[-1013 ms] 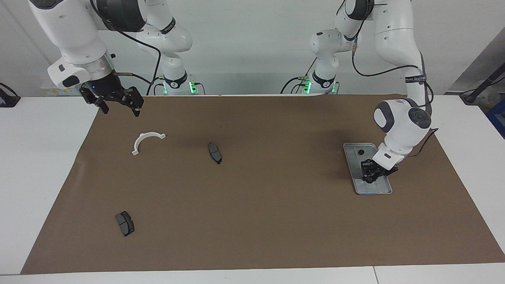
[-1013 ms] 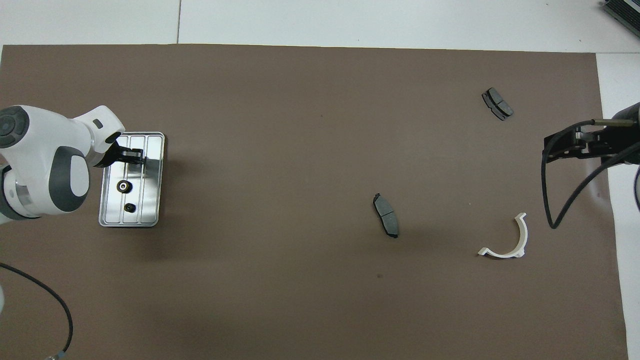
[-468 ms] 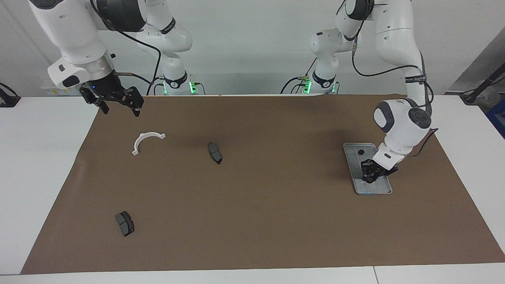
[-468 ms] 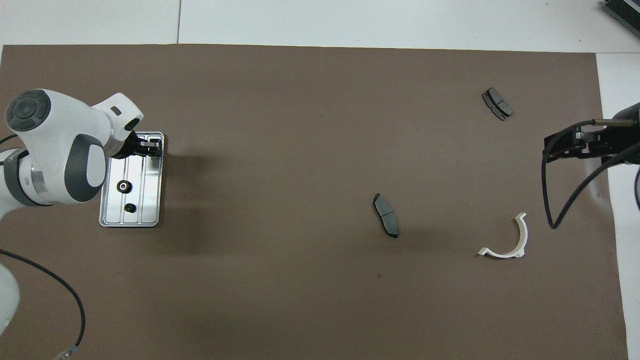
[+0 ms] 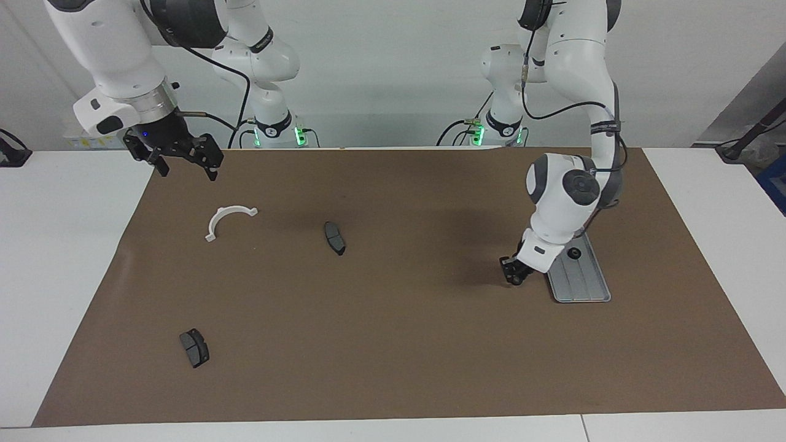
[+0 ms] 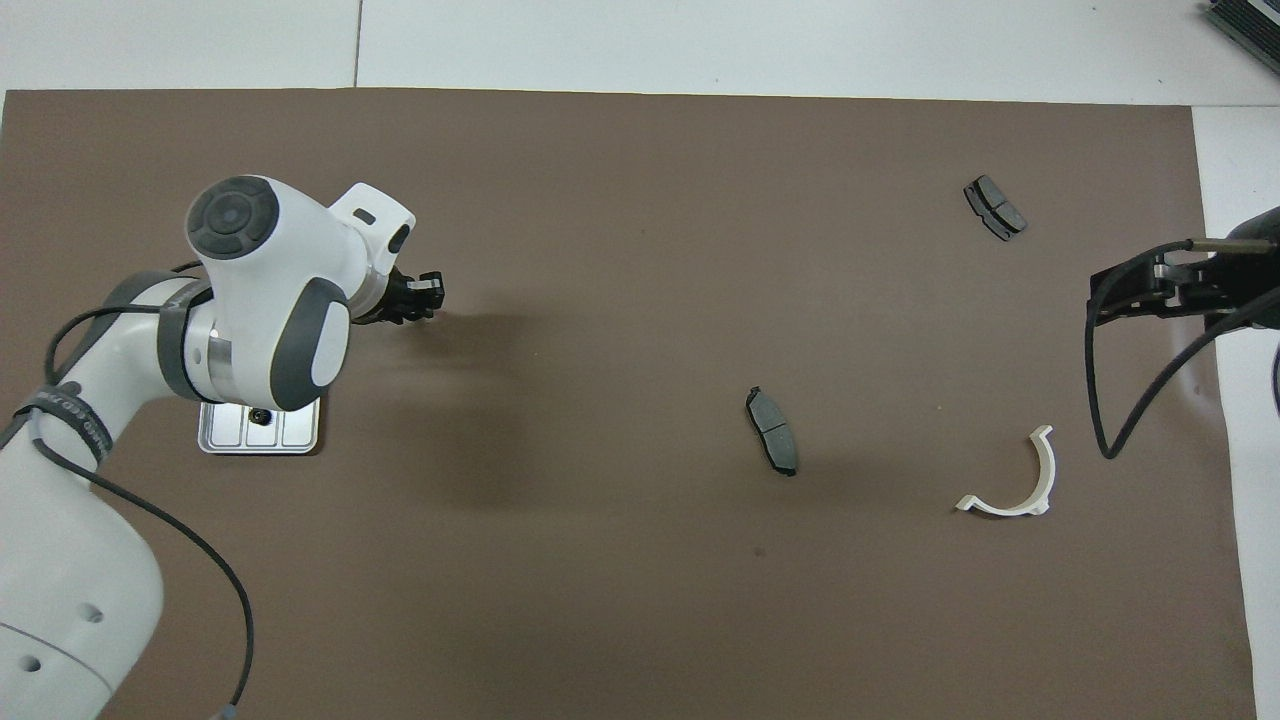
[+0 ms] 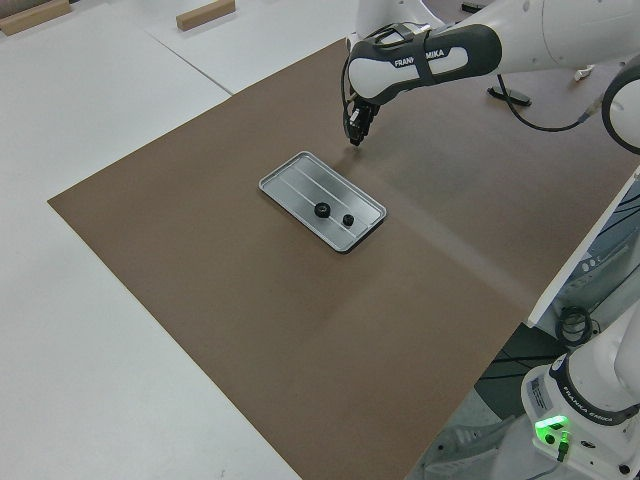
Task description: Place bearing gear from tray to pile
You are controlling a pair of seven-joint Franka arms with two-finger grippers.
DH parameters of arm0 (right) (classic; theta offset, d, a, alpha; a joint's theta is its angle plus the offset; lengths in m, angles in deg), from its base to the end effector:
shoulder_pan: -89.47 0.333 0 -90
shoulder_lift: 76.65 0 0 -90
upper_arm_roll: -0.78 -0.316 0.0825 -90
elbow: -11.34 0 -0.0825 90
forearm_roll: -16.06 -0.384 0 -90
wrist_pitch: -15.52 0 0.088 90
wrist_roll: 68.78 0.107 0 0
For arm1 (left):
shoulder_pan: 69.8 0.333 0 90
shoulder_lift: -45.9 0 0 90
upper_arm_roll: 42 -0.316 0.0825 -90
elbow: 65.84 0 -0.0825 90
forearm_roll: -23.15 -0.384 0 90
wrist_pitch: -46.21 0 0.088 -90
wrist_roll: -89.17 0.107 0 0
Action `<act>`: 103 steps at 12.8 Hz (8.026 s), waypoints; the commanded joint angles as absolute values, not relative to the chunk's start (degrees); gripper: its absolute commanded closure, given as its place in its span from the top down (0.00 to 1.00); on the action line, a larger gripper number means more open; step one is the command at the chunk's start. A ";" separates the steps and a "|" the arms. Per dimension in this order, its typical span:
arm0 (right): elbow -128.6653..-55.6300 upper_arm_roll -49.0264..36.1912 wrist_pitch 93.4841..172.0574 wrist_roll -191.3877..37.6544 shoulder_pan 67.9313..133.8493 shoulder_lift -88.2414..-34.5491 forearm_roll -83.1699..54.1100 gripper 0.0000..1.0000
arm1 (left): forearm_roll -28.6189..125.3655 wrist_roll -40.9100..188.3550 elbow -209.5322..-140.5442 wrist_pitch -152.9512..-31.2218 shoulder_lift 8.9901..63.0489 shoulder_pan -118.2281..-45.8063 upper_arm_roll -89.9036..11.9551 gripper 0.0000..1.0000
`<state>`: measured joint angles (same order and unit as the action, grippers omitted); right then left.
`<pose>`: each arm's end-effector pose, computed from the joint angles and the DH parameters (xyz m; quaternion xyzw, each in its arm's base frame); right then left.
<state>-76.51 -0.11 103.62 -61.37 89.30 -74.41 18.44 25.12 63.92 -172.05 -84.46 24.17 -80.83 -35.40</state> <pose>0.5632 0.0023 0.6175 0.9979 -0.0587 -0.0159 0.0216 0.6114 -0.1901 0.3238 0.9957 0.0818 0.0105 0.0412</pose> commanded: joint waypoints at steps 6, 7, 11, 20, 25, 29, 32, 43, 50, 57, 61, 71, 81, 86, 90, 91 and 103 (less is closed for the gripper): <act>-78.31 0.08 104.82 -61.57 88.24 -75.77 17.47 1.00 | 25.26 48.83 -170.08 -88.00 21.75 -95.79 -36.29 0.23; -78.48 0.17 104.91 -61.57 87.71 -75.77 17.47 1.00 | 25.17 47.52 -169.82 -88.52 20.86 -97.47 -36.29 0.29; -84.00 0.08 110.25 -61.92 87.88 -77.96 17.38 1.00 | 25.17 47.33 -169.64 -88.62 21.03 -98.19 -36.29 1.00; -88.68 -0.36 123.96 -54.30 98.06 -72.09 15.62 1.00 | 24.73 62.13 -167.97 -73.70 25.77 -83.01 -36.46 1.00; -87.72 -0.36 135.13 -40.33 107.99 -62.87 15.79 1.00 | 24.64 86.92 -170.77 -70.16 28.06 -70.26 -36.55 1.00; -82.02 -0.36 138.04 -30.93 114.68 -56.02 16.76 1.00 | 24.47 98.11 -173.15 -72.17 28.85 -63.22 -36.64 0.95; -80.68 -0.27 137.96 -28.62 118.45 -53.19 16.85 1.00 | 24.55 100.06 -177.61 -77.69 30.25 -60.84 -36.64 0.94; -66.35 -0.45 138.22 -17.45 126.90 -37.98 21.07 1.00 | 24.55 95.85 -184.93 -82.99 31.93 -61.19 -36.64 0.61; -71.63 -0.62 142.69 -17.80 126.91 -38.24 21.16 0.98 | 24.55 95.76 -185.02 -82.99 31.93 -61.19 -36.64 0.34; -73.12 -0.71 143.32 -17.71 127.26 -38.33 21.16 0.63 | 24.55 95.32 -182.57 -82.73 31.23 -61.80 -36.64 0.17; -72.86 -0.71 143.84 -17.72 127.35 -38.33 21.25 0.53 | 24.55 89.98 -178.44 -79.66 30.96 -63.91 -36.46 0.17; -72.42 -0.71 143.05 -18.07 126.47 -38.85 22.21 0.01 | 25.26 54.83 -177.46 -81.49 30.96 -82.26 -36.11 0.17; -92.62 -0.36 143.76 -40.89 107.42 -57.83 17.83 0.00 | 27.01 43.81 -177.55 -89.66 27.80 -96.51 -35.94 0.18; -97.28 -0.45 145.86 -59.96 95.29 -58.54 15.01 0.00 | 29.65 43.99 -177.46 -92.04 27.54 -98.98 -35.94 0.89; -99.40 -0.45 148.24 -68.24 88.86 -57.84 14.65 0.00 | 29.48 44.69 -176.76 -89.51 27.97 -97.41 -36.38 0.98; -100.53 -0.45 148.50 -69.30 87.63 -57.84 14.65 0.00 | 29.04 45.13 -176.50 -86.54 28.50 -95.05 -36.55 0.98; -95.98 -0.71 149.82 -49.48 99.11 -57.67 14.83 1.00 | 25.26 91.79 -184.65 -74.45 37.81 -65.24 -36.55 0.88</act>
<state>-97.06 -0.72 149.46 -55.05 96.00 -57.40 15.79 27.01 88.78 -179.79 -71.77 34.48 -67.38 -37.23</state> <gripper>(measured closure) 0.000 0.106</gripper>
